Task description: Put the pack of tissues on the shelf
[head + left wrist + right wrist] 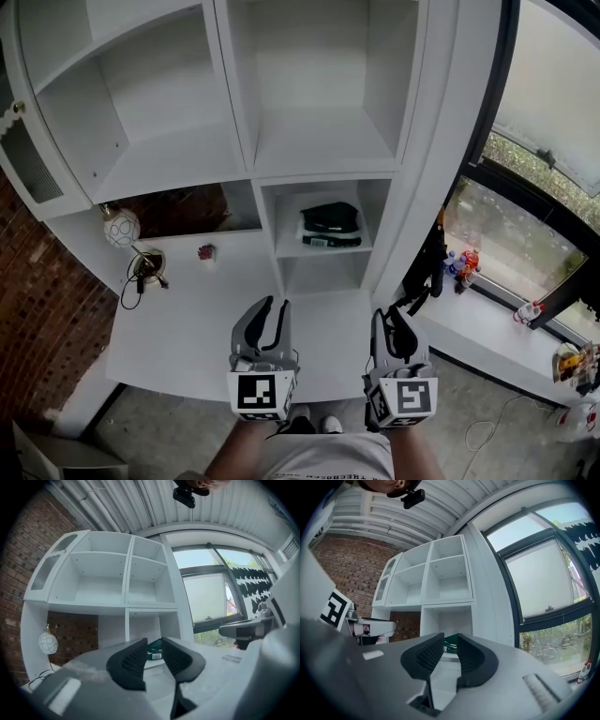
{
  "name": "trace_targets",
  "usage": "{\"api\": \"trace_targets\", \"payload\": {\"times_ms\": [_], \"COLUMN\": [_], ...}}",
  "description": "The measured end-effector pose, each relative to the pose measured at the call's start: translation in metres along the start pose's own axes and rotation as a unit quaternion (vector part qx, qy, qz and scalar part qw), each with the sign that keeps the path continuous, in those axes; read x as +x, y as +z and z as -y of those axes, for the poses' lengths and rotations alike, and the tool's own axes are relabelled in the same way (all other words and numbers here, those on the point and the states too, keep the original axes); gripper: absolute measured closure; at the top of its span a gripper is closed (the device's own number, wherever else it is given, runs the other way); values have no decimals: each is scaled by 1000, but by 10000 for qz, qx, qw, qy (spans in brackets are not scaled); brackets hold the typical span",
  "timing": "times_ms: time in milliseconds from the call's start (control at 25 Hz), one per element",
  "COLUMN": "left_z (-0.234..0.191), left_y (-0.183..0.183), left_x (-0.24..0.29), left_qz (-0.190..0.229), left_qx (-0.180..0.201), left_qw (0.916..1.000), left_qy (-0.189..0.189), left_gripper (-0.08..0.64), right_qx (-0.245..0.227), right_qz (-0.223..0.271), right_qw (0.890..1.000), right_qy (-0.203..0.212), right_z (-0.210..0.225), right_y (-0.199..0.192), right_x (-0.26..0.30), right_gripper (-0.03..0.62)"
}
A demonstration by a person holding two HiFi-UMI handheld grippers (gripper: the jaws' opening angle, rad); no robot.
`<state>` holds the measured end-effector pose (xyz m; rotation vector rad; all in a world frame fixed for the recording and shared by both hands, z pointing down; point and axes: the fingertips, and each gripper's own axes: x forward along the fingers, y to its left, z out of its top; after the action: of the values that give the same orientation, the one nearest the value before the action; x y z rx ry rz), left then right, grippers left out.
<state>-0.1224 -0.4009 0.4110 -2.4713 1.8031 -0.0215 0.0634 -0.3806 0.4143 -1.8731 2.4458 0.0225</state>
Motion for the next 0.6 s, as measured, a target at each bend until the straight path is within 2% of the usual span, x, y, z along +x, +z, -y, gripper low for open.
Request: {"api": "trace_targets", "payload": {"times_ms": [160,240,600], "left_z": [-2,-2,0], "left_y": [0,2,-1], "left_x": [0,1,5], "left_qz": [20,51,65], "left_qx": [25,23,49], "left_qw": [10000,10000,10000], "left_qy": [1,19,39], "left_gripper": [454,468,520], "right_qx": [-136,-204,-282], "right_qz": [65,103,91], "right_qw": [9999,9997,9995], "right_qy": [-17,-70,-96], "right_z": [-1,0,-1], "right_y": [4,5,3], "right_x": [0,0,2], "right_gripper": [518,548,556]}}
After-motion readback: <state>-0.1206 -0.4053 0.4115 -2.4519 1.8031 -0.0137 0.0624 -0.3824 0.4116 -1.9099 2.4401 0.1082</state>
